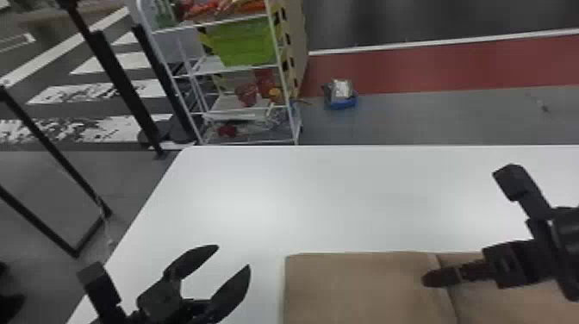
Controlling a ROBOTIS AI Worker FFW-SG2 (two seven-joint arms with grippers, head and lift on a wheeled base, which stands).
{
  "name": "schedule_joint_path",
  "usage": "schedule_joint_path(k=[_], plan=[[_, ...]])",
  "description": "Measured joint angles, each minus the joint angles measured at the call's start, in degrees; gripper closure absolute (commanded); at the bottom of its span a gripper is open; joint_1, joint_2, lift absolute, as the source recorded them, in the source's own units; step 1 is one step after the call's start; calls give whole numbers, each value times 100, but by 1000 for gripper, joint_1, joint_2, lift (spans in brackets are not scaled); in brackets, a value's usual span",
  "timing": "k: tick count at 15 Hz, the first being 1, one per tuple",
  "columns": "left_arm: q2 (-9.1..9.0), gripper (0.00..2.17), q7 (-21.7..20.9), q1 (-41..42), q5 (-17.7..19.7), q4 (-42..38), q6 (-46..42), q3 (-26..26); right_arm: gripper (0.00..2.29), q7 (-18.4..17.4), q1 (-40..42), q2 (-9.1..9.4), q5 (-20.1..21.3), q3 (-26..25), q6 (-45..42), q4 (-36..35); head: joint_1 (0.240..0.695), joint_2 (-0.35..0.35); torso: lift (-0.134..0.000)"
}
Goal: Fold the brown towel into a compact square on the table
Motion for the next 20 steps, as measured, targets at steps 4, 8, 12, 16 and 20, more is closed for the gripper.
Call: schedule_joint_path(k=[4,8,12,16,20], plan=[[0,73,-24,-25,0,44,0,2,772,95,-39,-3,214,173,0,71,695,278,-124],[0,73,-27,-35,7,64,0,17,785,113,-69,4,291,267,0,155,695,283,-124],[0,73,-40,-43,8,74,0,18,994,122,-81,7,401,354,0,246,695,283,-124],[0,73,-44,-44,9,78,0,18,1146,122,-94,14,458,354,0,273,695,280,-124],[0,73,-44,-52,9,87,-4,18,1234,122,-107,14,469,345,0,314,695,277,-124]])
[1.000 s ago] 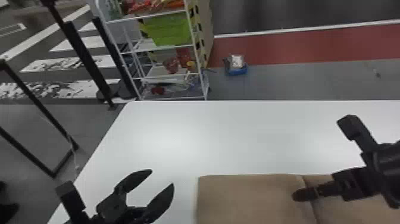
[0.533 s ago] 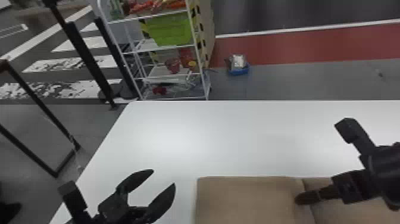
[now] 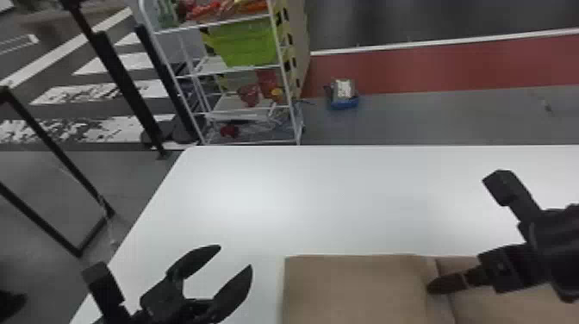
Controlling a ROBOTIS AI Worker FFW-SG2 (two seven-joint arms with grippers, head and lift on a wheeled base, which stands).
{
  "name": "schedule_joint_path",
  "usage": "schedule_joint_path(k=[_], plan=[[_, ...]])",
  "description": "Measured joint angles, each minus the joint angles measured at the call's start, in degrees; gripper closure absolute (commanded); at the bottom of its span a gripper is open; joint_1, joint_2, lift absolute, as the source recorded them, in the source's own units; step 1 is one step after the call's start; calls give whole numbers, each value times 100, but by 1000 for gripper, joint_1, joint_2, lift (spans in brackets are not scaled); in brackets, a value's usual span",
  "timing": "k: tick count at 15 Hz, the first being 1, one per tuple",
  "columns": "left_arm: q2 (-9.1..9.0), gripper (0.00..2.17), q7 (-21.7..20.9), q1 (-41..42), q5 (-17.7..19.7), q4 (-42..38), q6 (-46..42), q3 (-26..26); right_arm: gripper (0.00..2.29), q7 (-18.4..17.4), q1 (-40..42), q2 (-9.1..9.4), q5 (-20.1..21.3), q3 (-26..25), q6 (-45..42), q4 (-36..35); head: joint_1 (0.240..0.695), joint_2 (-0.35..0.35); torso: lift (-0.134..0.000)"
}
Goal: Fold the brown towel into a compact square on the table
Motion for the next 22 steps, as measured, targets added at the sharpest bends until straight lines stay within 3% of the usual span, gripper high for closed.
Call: schedule_joint_path(k=[1,6,15,22], plan=[[0,73,0,0,0,3,-5,0,1335,0,-3,0,4,-1,0,23,695,276,-124],[0,73,0,-19,1,26,-14,0,1359,-4,-9,25,-72,-147,0,49,695,272,-124],[0,73,9,-27,0,30,-8,0,1359,-111,56,139,-561,-530,0,-324,695,287,-124],[0,73,18,-29,-9,18,4,-9,1359,0,291,-81,-687,-838,0,-1070,695,263,-124]])
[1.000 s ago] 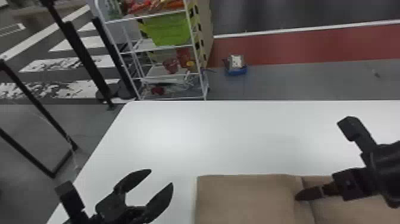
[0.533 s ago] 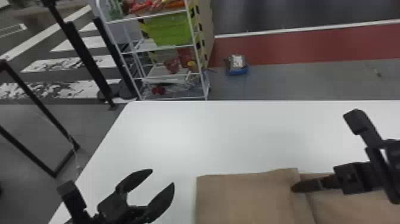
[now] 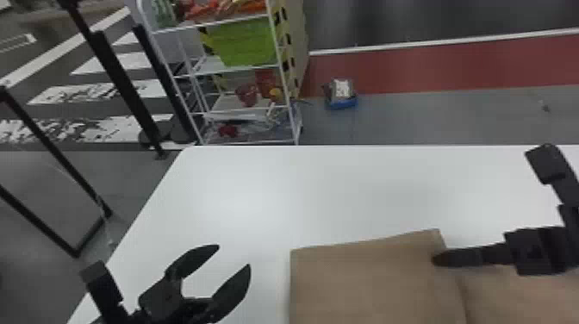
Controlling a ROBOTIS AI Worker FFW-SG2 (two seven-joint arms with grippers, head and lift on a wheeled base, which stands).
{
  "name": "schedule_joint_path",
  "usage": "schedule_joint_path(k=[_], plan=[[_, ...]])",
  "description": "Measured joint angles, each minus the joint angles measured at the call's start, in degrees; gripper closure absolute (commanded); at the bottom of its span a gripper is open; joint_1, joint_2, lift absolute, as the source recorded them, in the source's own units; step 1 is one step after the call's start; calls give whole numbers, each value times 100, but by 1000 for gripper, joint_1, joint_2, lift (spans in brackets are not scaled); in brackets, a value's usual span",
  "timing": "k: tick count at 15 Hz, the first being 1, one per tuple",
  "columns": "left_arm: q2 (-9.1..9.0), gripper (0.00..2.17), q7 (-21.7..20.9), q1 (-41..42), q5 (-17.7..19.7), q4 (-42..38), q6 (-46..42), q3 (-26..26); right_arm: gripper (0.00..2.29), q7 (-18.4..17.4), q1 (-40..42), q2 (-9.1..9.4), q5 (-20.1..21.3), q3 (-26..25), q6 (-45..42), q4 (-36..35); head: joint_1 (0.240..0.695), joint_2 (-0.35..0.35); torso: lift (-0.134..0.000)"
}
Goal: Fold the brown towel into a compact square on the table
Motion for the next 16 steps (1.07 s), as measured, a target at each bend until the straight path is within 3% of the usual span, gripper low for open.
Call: schedule_joint_path(k=[6,11,15,16], plan=[[0,73,0,-44,-20,17,16,-4,1362,0,326,-372,-57,-363,0,-577,695,209,-124],[0,73,-1,-107,-52,65,52,-25,1359,0,542,-550,-750,-1161,0,-1047,695,163,-124],[0,73,-17,-153,-69,153,49,-28,1345,0,795,-698,-1056,-1562,0,-1174,695,132,-124],[0,73,-22,-164,-70,178,44,-28,981,0,903,-747,-1023,-1604,0,-1180,695,124,-124]])
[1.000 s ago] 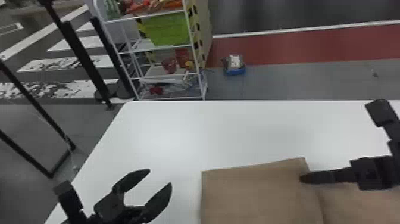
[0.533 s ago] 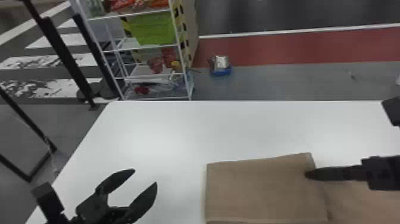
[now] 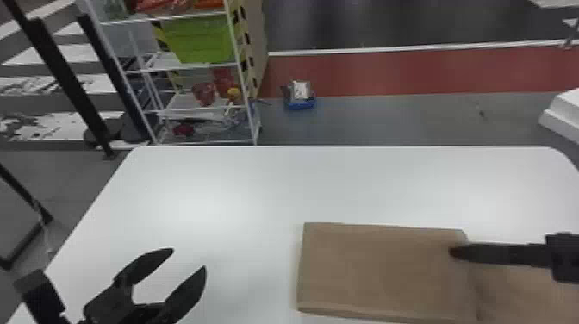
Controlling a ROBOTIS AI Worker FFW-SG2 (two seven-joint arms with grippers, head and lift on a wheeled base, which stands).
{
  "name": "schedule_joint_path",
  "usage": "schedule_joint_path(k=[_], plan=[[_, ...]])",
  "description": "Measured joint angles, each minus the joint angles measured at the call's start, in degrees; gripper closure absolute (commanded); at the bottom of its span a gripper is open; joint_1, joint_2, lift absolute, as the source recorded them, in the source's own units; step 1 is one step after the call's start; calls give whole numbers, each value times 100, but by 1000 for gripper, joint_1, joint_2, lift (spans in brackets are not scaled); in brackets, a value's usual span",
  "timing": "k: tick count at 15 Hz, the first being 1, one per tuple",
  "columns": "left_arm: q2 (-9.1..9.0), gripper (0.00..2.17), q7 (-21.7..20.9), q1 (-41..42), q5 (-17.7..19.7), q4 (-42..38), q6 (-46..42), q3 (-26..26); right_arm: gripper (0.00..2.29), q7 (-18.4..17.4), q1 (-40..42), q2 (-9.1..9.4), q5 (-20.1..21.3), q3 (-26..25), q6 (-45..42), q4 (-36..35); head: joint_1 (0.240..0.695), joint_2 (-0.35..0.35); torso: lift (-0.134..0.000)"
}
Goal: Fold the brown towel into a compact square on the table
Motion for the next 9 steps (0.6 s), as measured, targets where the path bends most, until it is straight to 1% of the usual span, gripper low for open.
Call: schedule_joint_path(k=[1,2,6,9], plan=[[0,73,-4,-15,-1,20,-5,-3,525,0,96,-27,88,-28,0,58,695,116,-124],[0,73,-5,-25,-7,28,-5,-13,356,0,150,-33,183,-37,0,158,695,100,-124],[0,73,-5,-38,-59,37,9,-58,292,0,140,-43,533,42,0,475,695,75,-124],[0,73,-20,-36,-55,35,9,-49,296,0,45,-51,672,79,0,529,695,64,-124]])
